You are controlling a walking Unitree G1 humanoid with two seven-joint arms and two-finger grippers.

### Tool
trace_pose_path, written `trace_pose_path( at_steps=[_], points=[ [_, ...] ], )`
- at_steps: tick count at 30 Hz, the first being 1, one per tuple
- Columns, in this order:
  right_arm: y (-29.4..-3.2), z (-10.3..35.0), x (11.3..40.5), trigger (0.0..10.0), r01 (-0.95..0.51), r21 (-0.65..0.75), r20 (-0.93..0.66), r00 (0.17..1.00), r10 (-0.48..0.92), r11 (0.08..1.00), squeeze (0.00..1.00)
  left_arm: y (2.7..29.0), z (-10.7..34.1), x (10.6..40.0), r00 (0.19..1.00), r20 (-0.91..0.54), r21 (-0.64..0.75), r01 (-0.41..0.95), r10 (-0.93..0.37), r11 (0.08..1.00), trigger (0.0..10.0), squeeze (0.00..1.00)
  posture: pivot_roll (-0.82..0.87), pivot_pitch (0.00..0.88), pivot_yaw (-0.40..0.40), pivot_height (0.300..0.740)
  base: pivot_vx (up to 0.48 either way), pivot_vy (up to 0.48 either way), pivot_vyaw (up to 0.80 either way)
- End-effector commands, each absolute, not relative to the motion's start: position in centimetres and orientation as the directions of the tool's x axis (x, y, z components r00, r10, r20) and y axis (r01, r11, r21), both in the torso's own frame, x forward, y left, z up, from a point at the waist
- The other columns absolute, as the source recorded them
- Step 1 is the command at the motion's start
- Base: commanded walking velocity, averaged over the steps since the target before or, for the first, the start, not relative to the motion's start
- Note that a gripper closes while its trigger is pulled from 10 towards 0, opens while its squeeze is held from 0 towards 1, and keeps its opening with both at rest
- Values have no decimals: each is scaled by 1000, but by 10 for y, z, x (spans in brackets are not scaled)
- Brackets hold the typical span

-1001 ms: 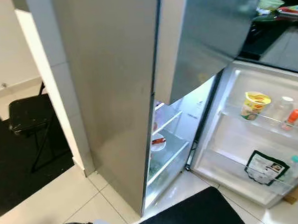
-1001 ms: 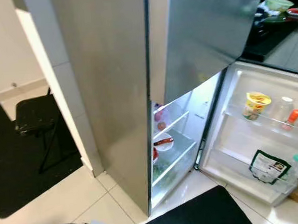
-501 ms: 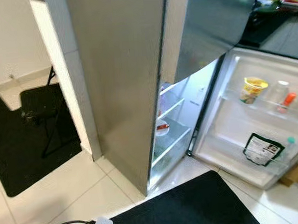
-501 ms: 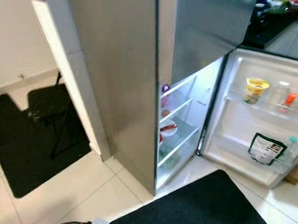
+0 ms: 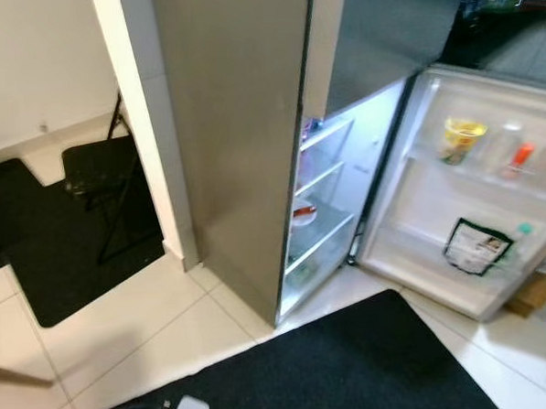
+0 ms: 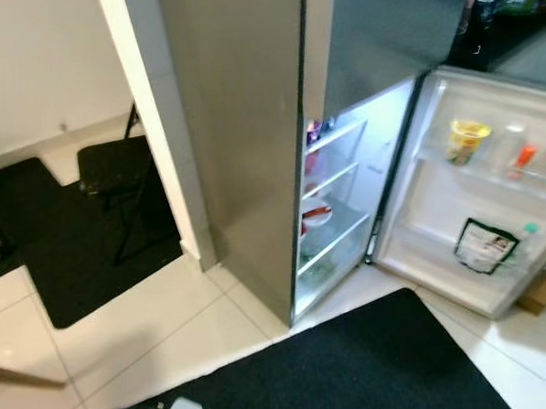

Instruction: Restocking fridge

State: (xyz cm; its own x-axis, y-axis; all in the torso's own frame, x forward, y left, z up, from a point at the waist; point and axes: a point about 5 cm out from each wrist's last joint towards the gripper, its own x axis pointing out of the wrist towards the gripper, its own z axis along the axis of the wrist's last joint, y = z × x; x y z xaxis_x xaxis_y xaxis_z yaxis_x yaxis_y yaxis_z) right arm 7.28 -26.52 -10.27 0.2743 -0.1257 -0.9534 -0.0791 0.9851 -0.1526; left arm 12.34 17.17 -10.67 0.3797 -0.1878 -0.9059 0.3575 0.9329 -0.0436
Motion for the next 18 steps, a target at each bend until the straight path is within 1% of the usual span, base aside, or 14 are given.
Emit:
trace_pose_path(
  at_steps=[1,10,16,18],
  points=[
    [-265,-102,78,10000,-79,-166,-948,286,-137,983,0,172,-115,95,269,-944,-84,360,-190,929,10000,0,36,0,-27,740,-364,0,0],
    [-260,-103,83,10000,-79,-159,-947,295,-129,984,0,172,-115,95,270,-944,-84,361,-190,929,10000,0,35,0,-27,740,-357,0,0],
    [-259,-102,85,10000,-88,-147,-948,298,-115,985,0,174,-114,98,293,-939,-77,327,-178,942,10000,0,37,0,-28,740,0,0,0],
    [-260,-102,85,10000,-83,-137,-948,299,-107,987,0,175,-114,99,295,-939,-75,330,-179,941,10000,0,37,0,-28,740,0,0,788]
  ],
)
